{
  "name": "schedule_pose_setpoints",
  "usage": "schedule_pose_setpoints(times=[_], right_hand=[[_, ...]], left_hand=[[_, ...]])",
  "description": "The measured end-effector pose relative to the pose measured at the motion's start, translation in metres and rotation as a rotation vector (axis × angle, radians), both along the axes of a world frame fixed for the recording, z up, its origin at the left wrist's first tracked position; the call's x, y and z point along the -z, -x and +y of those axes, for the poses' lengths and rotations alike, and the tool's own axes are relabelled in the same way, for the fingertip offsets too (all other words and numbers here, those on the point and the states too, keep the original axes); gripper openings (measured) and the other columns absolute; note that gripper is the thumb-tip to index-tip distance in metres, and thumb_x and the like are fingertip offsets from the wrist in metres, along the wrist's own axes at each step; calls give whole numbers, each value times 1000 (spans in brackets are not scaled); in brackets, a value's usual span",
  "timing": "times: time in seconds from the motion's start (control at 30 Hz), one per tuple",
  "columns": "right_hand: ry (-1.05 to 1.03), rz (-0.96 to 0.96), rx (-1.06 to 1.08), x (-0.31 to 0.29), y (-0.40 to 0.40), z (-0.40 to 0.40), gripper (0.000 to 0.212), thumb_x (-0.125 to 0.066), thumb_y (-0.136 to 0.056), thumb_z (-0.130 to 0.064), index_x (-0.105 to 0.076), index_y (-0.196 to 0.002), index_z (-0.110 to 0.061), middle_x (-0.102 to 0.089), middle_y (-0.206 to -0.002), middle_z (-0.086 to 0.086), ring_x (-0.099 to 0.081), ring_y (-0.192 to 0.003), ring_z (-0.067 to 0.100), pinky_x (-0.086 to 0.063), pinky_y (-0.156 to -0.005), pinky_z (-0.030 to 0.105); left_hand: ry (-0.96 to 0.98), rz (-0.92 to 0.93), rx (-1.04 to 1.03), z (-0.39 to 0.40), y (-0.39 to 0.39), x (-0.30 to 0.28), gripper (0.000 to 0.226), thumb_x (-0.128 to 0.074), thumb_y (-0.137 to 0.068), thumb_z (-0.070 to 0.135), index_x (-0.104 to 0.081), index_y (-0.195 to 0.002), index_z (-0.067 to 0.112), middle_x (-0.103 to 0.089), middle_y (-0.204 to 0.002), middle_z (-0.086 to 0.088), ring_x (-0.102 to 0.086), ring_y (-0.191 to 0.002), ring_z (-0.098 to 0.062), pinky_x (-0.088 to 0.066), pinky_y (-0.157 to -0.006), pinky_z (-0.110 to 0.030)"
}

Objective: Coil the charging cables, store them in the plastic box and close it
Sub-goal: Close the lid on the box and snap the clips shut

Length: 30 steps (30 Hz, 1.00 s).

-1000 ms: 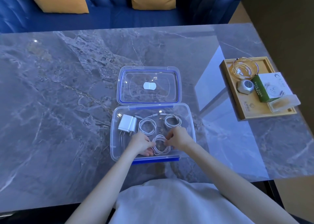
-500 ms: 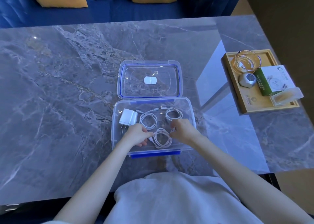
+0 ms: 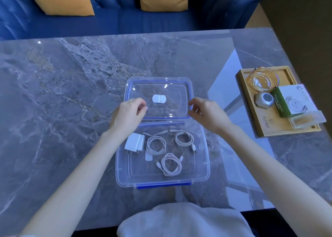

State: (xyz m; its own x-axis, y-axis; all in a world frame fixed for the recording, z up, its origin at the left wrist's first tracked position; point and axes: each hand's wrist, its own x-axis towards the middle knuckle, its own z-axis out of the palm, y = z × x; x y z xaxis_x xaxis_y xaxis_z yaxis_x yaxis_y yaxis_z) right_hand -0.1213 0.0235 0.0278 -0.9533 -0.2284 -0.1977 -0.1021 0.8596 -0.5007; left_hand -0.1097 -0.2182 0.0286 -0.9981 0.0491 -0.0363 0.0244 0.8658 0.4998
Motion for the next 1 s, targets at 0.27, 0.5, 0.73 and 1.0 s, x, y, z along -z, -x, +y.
schedule_pose_setpoints(times=[0.27, 0.5, 0.73, 1.0], right_hand=[[-338, 242, -15, 59, 39, 17, 51, -74, -71, -17, -56, -115, 0, -59, -121, 23, -56, -108, 42, -49, -84, 48], [-384, 101, -7, 92, 52, 14, 38, -64, -79, -25, -57, -106, 1, -61, -115, 18, -51, -112, 37, -41, -92, 46], [-195, 9, 121, 105, 52, 13, 21, -50, -89, -15, -59, -91, 4, -58, -97, 24, -51, -97, 40, -45, -79, 45], [17, -35, 311, 94, 56, 1, 16, -44, -81, -1, -43, -65, -3, -49, -71, 19, -47, -67, 39, -32, -57, 36]], left_hand=[[560, -45, 164, -51, 45, 63, 54, -49, -92, 25, -31, -142, 17, -26, -154, -8, -22, -142, -28, -18, -111, -51], [607, -242, 102, -61, 62, 90, 55, -34, -97, 32, -18, -146, 12, -14, -157, -6, -11, -145, -22, -11, -115, -44], [458, -272, 20, -54, 64, 96, 61, -45, -94, 19, -16, -144, 2, -43, -133, -22, -39, -121, -38, -36, -94, -48], [254, -317, -220, -42, 71, 87, 55, -46, -91, 6, -23, -141, -4, -43, -130, -27, -49, -111, -43, -42, -90, -48]])
